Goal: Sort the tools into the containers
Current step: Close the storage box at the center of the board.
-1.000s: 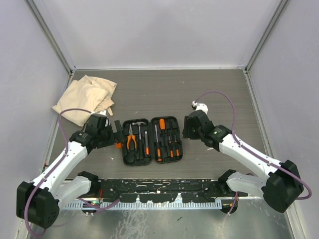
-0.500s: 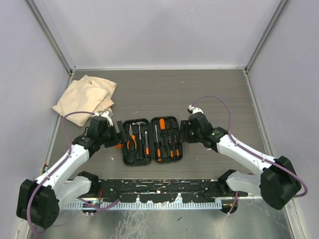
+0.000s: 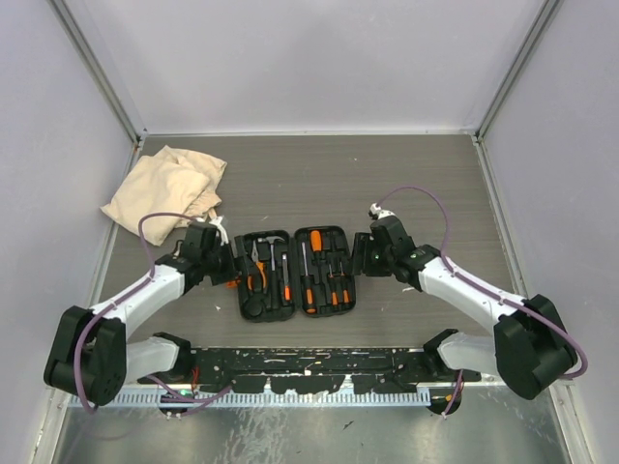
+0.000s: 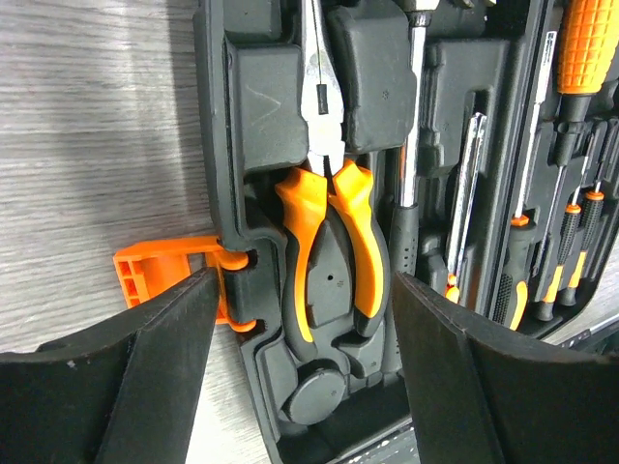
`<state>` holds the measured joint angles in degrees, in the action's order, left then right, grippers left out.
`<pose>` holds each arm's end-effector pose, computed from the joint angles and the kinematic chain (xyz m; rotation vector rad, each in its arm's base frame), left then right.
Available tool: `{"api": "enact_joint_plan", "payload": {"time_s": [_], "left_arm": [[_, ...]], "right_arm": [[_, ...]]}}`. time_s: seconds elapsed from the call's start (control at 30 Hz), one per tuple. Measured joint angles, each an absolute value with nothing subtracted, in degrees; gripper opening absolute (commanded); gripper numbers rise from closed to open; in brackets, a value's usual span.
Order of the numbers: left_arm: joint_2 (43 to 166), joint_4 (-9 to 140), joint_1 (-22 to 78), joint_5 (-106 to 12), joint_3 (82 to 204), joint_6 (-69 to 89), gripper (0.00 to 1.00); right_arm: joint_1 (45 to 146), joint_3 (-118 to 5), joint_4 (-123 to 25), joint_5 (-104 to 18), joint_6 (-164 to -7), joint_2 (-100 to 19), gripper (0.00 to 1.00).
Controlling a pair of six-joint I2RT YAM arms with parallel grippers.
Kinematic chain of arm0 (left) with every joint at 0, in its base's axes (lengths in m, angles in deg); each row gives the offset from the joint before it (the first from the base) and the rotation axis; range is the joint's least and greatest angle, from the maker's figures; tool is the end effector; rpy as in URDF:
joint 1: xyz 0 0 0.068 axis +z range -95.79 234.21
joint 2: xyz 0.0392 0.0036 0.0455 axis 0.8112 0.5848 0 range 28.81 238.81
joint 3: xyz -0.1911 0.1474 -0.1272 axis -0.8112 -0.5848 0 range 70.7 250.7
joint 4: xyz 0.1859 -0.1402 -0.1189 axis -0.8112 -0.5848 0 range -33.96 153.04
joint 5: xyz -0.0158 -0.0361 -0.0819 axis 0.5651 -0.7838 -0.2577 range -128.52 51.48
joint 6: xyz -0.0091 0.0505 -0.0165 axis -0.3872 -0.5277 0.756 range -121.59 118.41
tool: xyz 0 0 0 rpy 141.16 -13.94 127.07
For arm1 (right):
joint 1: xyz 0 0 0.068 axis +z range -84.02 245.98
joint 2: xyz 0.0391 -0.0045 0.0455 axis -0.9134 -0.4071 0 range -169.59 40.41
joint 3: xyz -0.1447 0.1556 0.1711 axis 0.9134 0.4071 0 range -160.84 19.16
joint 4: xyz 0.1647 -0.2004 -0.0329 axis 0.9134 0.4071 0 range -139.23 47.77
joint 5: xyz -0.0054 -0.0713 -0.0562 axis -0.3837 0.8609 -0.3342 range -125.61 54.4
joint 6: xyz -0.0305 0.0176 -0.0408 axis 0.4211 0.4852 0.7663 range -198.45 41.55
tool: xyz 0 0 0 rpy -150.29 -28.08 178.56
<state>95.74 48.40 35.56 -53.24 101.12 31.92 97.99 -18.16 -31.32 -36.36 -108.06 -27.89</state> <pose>0.2029 -0.0781 0.1744 -0.2150 2.5493 -0.6927 0.1994 0.1252 0.2015 -0.0584 2.4867 0.4920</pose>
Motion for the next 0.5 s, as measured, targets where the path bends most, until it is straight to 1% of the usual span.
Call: {"api": "enact_joint_plan", "payload": {"time_s": [0.27,0.5], "left_arm": [[98.98,52.53,34.88,-56.52,101.12,31.81,0.71],[102.56,56.16,30.92,-57.24,101.82,32.16,0.70]], "right_arm": [[90.27,-14.07,-36.30,-44.51,-107.47,-28.63,0.61],[83.03,-9.11,-43.30,-53.80,-107.01,-28.63,0.62]]}}
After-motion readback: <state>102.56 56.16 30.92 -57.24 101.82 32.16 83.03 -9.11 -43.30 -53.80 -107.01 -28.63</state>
